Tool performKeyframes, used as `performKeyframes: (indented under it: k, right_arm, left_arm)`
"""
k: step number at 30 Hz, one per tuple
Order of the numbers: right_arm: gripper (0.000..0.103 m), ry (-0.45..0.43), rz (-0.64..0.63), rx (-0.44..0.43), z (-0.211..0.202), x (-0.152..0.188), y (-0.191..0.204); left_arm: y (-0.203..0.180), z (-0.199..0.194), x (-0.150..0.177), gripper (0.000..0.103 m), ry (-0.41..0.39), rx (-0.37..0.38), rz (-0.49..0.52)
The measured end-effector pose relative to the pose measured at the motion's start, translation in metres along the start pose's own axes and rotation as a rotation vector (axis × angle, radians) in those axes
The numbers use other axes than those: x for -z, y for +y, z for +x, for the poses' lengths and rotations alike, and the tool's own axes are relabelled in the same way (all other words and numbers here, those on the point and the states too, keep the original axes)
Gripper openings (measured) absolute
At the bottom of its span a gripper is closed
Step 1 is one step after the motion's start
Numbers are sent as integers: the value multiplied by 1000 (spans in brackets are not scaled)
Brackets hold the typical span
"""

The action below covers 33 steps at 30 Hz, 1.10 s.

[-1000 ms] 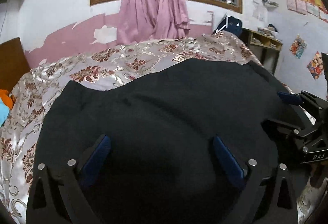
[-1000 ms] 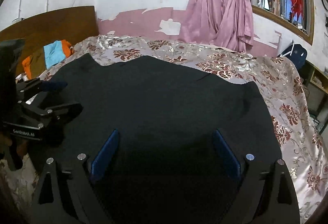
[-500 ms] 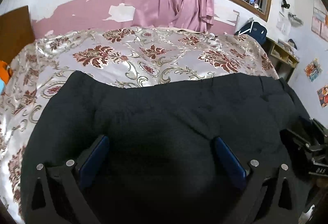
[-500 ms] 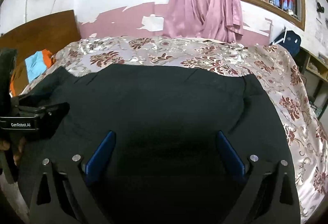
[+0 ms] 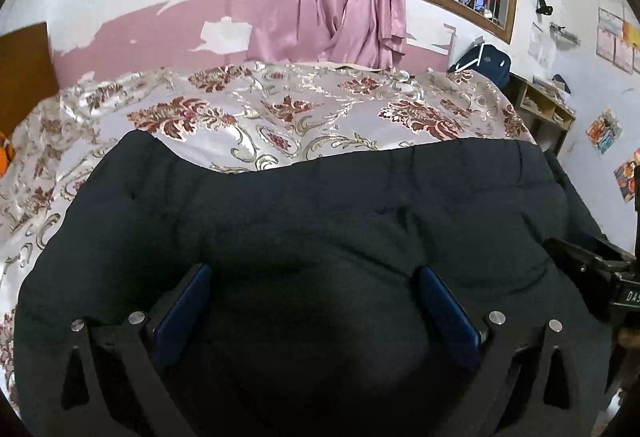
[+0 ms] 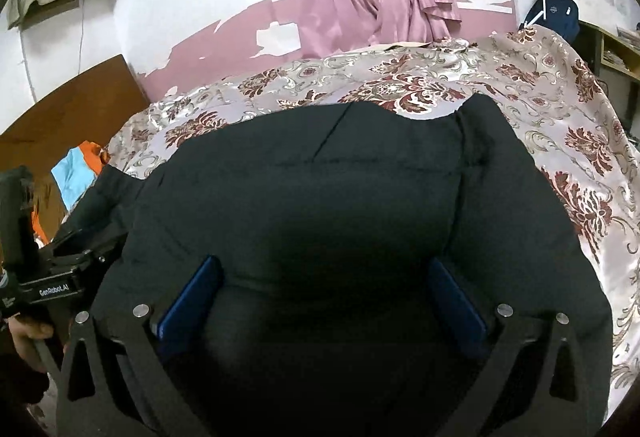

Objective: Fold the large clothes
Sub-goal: 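Grasp the edge of the folded black jacket with both tools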

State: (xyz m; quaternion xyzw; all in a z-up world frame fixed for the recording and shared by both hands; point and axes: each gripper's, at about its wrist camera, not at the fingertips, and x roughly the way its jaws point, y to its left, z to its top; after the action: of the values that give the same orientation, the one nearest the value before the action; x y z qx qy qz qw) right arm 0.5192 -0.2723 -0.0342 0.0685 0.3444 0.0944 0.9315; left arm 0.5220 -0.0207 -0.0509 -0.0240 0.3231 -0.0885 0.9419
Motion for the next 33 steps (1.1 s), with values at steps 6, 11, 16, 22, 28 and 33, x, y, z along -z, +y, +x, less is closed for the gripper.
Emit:
performKeyframes:
  k: [6, 11, 16, 22, 28, 33]
  right_arm:
    - [102, -7, 16, -18, 6, 4, -6]
    - [102, -12, 23, -25, 8, 6, -5]
    - [102, -28, 25, -25, 9, 8, -2]
    - [102, -42, 30, -33, 7, 8, -5]
    - [102, -85, 36, -40, -4, 13, -7]
    - [102, -119, 53, -38, -12, 17, -14]
  left_arm:
    - [1, 2, 2, 103, -23, 3, 2]
    - [2, 5, 2, 103, -36, 14, -4]
    - [2, 6, 5, 103, -54, 15, -1]
    - [2, 6, 6, 103, -59, 13, 2]
    - [2, 2, 8, 103, -77, 12, 13]
    - [3, -9, 12, 103, -120, 3, 6]
